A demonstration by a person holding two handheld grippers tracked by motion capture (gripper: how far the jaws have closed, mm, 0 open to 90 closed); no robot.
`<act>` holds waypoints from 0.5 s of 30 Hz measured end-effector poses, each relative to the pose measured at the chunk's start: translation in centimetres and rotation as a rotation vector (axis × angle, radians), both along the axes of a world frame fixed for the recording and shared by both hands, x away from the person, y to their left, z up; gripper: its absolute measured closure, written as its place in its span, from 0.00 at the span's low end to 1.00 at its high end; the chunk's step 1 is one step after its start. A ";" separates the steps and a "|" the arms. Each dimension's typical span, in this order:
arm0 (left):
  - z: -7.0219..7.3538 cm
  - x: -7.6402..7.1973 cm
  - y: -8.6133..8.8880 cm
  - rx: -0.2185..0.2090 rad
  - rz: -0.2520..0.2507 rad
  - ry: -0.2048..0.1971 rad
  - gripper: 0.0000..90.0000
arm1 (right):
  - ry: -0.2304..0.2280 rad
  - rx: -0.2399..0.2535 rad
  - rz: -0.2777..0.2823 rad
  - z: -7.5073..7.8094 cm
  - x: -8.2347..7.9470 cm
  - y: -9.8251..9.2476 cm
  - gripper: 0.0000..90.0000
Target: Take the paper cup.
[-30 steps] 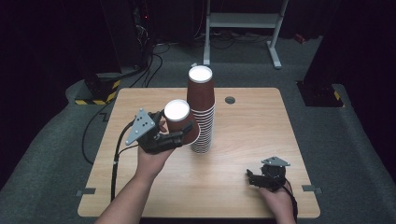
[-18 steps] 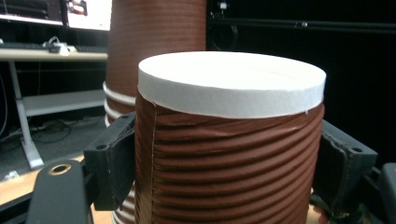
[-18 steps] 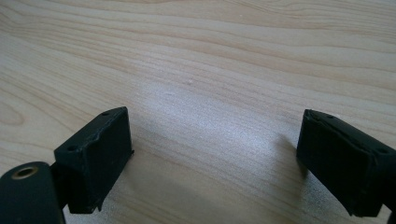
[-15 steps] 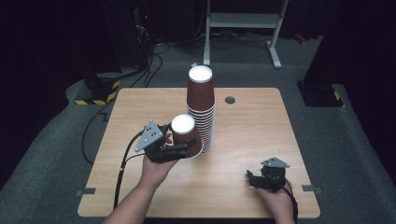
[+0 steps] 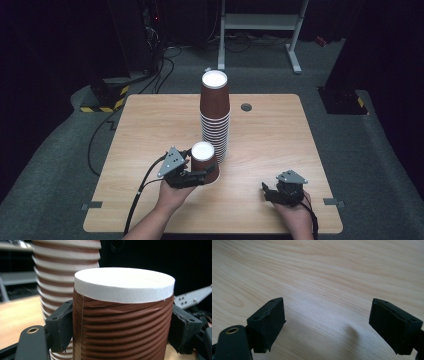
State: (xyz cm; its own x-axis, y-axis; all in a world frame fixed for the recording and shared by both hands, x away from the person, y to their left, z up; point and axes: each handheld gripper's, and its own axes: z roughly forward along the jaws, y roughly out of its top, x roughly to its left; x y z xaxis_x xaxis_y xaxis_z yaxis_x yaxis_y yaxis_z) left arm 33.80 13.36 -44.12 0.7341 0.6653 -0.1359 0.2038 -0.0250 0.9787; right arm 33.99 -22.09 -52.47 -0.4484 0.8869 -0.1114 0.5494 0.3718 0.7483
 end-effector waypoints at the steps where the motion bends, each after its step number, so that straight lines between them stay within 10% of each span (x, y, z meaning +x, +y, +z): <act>1: -0.4 0.1 -0.1 -0.004 -0.012 0.023 0.23 | -0.011 0.006 0.014 0.1 -0.1 0.2 0.14; 8: -2.4 0.3 -1.1 -0.014 -0.065 0.117 0.23 | -0.074 0.043 0.081 0.8 -1.2 1.7 0.16; 15: -1.5 0.1 -1.1 -0.052 -0.085 0.133 0.23 | -0.194 0.113 0.151 1.7 -2.7 3.4 0.21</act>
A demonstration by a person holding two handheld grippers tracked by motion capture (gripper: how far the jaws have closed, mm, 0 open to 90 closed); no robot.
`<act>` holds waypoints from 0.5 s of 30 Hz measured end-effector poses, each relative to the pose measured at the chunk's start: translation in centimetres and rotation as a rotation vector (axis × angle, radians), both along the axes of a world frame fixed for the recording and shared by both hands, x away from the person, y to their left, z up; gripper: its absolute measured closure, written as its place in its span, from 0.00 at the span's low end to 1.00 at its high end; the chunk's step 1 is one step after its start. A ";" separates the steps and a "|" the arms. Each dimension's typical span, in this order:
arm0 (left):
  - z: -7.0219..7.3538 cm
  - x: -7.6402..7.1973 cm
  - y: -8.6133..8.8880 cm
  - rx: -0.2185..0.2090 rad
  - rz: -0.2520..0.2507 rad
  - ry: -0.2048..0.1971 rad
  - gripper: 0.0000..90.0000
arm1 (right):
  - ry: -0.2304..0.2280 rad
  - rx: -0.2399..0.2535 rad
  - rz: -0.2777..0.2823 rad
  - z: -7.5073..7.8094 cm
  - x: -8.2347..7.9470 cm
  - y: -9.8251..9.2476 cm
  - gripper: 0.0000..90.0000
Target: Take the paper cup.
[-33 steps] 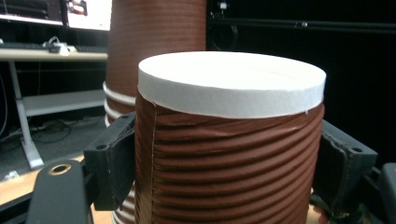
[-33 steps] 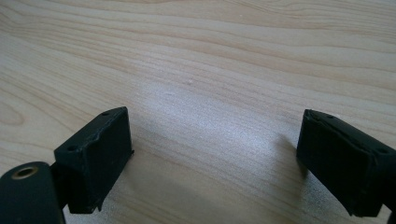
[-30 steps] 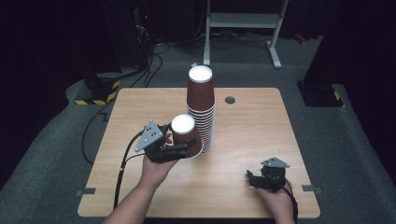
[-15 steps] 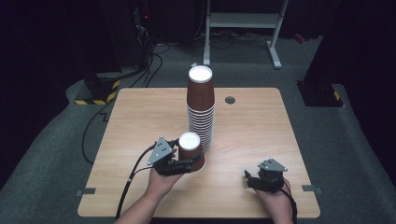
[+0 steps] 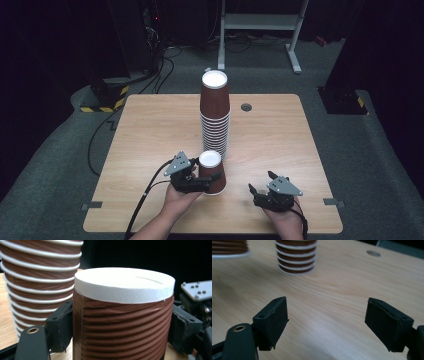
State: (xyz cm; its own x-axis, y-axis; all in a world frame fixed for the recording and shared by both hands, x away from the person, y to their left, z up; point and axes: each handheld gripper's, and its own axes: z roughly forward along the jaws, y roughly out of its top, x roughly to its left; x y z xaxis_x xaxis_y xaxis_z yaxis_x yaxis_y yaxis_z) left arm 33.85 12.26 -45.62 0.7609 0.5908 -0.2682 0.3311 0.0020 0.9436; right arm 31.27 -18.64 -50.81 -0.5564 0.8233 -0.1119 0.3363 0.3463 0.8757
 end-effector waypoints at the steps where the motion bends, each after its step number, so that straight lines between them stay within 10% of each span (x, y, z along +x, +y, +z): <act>1: 0.3 -0.1 -0.1 -0.004 -0.005 -0.003 0.23 | -0.005 0.005 0.010 0.1 -0.2 0.3 0.21; 15: 1.4 0.8 -0.2 -0.014 -0.024 0.036 0.23 | -0.091 0.035 0.091 0.0 -1.2 3.8 0.27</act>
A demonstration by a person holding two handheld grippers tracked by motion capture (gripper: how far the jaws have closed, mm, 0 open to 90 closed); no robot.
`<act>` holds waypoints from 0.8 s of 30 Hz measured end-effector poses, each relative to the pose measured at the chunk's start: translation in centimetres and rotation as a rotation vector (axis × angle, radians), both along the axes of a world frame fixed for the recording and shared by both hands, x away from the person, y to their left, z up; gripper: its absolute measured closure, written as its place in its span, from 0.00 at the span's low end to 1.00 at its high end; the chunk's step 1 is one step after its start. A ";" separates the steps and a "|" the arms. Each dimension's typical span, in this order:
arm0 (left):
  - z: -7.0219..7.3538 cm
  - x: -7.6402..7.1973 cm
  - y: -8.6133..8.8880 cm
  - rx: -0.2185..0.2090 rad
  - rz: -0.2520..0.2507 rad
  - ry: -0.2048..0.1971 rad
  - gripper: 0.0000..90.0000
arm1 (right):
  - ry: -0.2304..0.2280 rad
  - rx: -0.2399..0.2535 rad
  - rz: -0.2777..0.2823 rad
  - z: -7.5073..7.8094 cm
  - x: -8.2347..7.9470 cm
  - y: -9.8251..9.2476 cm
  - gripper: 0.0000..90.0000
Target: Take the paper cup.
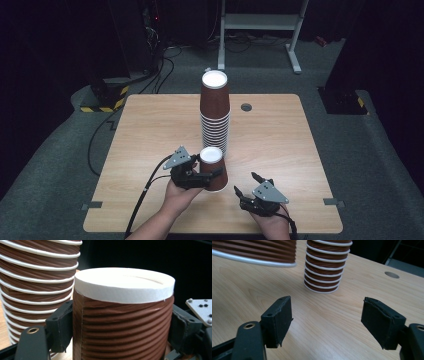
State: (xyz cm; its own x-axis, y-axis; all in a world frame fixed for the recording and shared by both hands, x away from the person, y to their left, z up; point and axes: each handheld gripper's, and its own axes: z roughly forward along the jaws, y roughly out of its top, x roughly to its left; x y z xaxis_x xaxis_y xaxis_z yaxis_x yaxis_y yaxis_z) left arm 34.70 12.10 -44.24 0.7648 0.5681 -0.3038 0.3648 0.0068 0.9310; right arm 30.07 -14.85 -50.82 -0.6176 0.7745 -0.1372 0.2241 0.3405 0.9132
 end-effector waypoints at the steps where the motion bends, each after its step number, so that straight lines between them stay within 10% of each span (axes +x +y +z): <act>1: 0.1 0.1 -0.1 -0.002 -0.002 0.001 0.23 | 0.000 -0.003 0.004 0.1 0.1 0.3 0.27; 13: 1.7 0.5 0.0 -0.049 -0.011 -0.007 0.23 | -0.114 0.088 -0.015 1.5 0.1 2.5 0.29; 24: 1.5 1.0 -0.2 -0.129 -0.054 0.082 0.23 | -0.200 0.135 -0.006 1.5 -1.5 2.8 0.36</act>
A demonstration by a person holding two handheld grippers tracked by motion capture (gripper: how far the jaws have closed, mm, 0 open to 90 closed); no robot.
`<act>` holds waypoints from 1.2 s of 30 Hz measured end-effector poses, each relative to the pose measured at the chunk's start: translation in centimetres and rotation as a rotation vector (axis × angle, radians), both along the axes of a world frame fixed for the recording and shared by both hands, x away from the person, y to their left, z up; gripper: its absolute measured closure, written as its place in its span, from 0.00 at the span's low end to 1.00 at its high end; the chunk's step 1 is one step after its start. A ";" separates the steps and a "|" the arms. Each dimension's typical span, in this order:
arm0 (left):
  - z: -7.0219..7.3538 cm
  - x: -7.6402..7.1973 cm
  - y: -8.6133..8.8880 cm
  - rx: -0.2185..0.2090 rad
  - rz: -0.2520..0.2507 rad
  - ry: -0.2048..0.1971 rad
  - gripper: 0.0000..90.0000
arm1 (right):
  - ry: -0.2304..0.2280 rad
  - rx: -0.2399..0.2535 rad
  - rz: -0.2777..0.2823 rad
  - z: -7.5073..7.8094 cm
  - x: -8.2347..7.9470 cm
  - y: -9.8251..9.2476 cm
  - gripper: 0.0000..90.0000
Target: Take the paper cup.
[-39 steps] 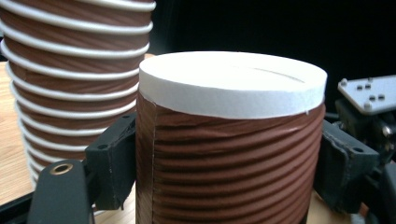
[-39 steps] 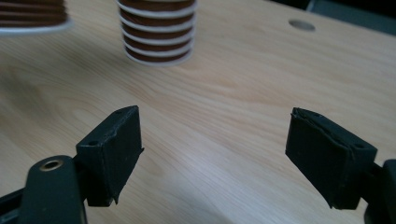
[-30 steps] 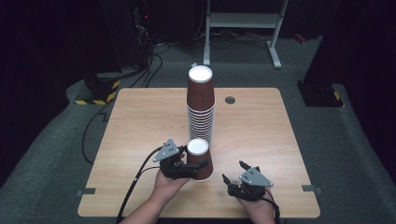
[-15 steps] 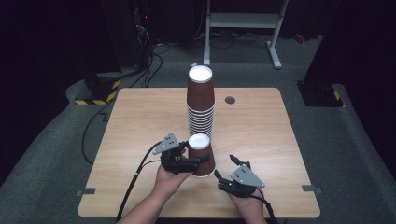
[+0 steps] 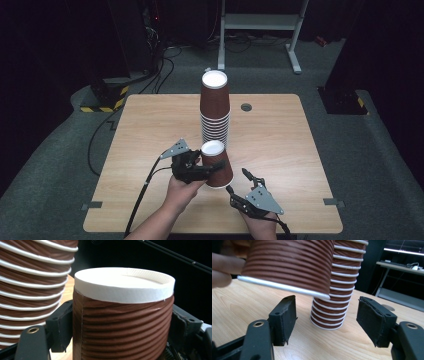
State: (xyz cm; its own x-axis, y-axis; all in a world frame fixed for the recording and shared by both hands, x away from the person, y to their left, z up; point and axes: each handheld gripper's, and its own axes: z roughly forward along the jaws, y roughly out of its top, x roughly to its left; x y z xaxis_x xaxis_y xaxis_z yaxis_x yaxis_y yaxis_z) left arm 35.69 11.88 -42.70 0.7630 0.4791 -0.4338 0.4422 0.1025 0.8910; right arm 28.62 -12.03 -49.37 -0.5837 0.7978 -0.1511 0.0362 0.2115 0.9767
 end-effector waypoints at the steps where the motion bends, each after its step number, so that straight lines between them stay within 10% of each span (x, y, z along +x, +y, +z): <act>1: 0.0 0.0 -0.1 -0.002 -0.002 0.005 0.23 | -0.009 0.003 -0.002 0.1 -0.1 0.0 0.36; 21: 0.6 0.0 0.3 -0.112 -0.040 0.092 0.23 | -0.180 0.041 -0.059 0.9 -0.9 0.5 0.54; 36: 0.1 0.6 0.0 -0.181 -0.090 0.186 0.23 | -0.206 0.077 -0.061 0.6 -0.8 0.6 0.68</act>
